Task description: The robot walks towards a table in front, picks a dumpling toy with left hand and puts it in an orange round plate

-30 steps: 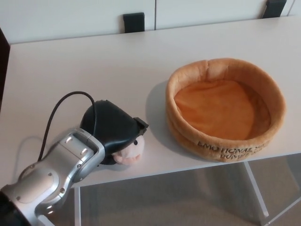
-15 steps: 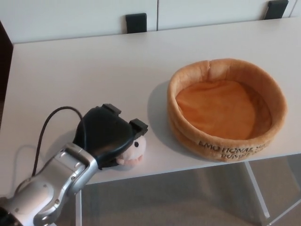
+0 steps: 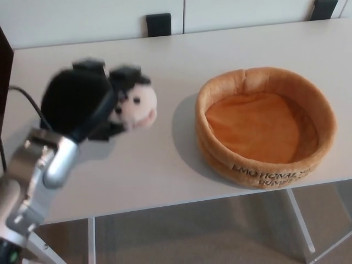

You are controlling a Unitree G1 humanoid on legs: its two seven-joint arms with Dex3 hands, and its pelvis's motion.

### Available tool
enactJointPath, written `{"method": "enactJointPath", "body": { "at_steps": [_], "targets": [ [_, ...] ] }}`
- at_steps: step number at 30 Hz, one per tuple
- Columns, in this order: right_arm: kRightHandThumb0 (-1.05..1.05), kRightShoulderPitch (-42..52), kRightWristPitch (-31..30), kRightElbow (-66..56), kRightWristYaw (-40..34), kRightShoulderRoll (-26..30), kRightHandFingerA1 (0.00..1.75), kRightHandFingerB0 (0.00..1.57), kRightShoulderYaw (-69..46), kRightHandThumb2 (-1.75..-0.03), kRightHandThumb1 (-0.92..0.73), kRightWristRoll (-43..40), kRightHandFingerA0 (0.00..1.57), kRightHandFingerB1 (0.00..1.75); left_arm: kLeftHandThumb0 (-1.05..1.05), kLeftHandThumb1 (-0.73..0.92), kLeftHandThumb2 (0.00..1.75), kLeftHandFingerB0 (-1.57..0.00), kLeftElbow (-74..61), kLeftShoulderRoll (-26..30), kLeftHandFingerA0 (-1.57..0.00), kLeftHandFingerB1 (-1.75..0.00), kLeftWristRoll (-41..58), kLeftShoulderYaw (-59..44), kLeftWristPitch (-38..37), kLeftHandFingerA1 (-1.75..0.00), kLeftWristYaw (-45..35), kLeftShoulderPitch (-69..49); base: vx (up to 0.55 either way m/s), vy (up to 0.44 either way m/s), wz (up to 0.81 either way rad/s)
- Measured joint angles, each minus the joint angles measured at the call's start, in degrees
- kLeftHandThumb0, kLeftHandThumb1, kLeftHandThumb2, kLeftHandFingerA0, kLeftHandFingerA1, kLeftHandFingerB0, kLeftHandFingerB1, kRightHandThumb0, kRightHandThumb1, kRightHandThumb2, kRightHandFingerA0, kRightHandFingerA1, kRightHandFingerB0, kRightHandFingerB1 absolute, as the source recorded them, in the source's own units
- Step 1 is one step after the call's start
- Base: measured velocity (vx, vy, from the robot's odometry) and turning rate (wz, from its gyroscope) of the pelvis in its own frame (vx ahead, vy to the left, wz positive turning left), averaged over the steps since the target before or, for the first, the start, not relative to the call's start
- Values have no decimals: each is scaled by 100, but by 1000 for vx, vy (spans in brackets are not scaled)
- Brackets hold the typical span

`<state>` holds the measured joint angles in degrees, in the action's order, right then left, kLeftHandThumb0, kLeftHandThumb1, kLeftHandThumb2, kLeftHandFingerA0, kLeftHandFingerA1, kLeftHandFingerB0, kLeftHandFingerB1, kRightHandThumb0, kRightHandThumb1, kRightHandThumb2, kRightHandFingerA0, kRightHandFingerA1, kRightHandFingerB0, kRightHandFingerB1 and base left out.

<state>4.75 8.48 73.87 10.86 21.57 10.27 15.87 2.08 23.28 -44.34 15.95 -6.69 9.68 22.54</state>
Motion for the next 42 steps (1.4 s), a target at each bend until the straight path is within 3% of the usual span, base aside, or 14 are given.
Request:
{"method": "enactJointPath", "body": {
  "at_steps": [6,7,9,10,13,16,20,31,33,34,35,36,37,42],
  "targets": [
    [-38,-43,-20,-14,24,-2,54,52,30,-62,-73,8,64,40,-21,68,58,-69,-242,-376,-78,-122,142,-27,-5,-170,-141,813,0,0,0],
    [-39,-54,-27,-16,24,-1,51,52,45,-63,-74,16,65,41,-27,63,59,-88,-240,-483,-86,-60,142,17,1,-163,-172,994,0,0,0],
    [-38,-50,-27,-12,23,-4,52,52,64,-63,-74,32,65,41,-29,59,60,-86,-207,-652,-88,-54,134,144,17,-160,-225,1208,0,0,0],
    [-36,-27,-24,-9,22,-7,53,53,77,-62,-72,43,64,42,-31,66,60,-72,-184,-788,-82,-95,122,251,42,-170,-274,1319,0,0,0],
    [-36,26,-10,-11,19,-19,54,54,82,-62,-72,59,65,42,-30,63,59,-84,-6,-1122,-85,-64,53,559,94,-159,-355,1537,0,0,0],
    [-37,38,-17,-12,9,-61,53,54,63,-62,-71,58,64,41,-28,68,61,-76,375,-1490,-76,-98,-65,901,163,-164,-395,1794,0,0,0],
    [-39,-9,-25,-8,8,-87,52,52,24,-63,-76,56,65,40,-31,63,62,-82,1170,-1932,-85,-57,-237,1254,275,-157,-396,2320,0,0,0],
    [-38,-108,-32,-3,-3,-139,52,52,102,-63,-75,111,66,41,-25,66,62,-73,2737,-2496,-79,-52,-460,1823,537,-148,-372,2801,0,0,0],
    [-38,-109,-30,4,-4,-154,55,52,113,-63,-75,122,65,41,-23,59,58,-58,2748,-2526,-67,-39,-475,1866,649,-124,-463,2714,0,0,0],
    [-39,-111,-29,6,-4,-157,53,51,117,-63,-76,128,64,40,-22,43,90,-13,2738,-2533,-35,-48,-480,1885,720,-62,-542,2673,0,0,0],
    [-39,-116,-27,1,-4,-159,53,51,116,-63,-76,132,64,40,-22,43,90,-13,2709,-2533,-35,-48,-491,1919,810,-62,-673,2641,0,0,0],
    [-39,-124,-27,-3,-4,-160,54,51,117,-63,-76,139,64,40,-33,52,59,-13,2695,-2532,-13,-31,-502,1945,881,-34,-789,2638,0,0,0],
    [-40,-128,-27,-5,-4,-161,53,47,118,-64,-79,142,59,39,-27,40,66,-1,2691,-2530,0,-15,-505,1954,912,0,-837,2639,0,0,0],
    [-40,-172,-29,-17,0,-172,51,53,117,-63,-75,169,64,41,-63,37,68,0,2683,-2480,0,-3,-576,2106,1143,0,-1326,2663,0,0,0]
  ]
}}
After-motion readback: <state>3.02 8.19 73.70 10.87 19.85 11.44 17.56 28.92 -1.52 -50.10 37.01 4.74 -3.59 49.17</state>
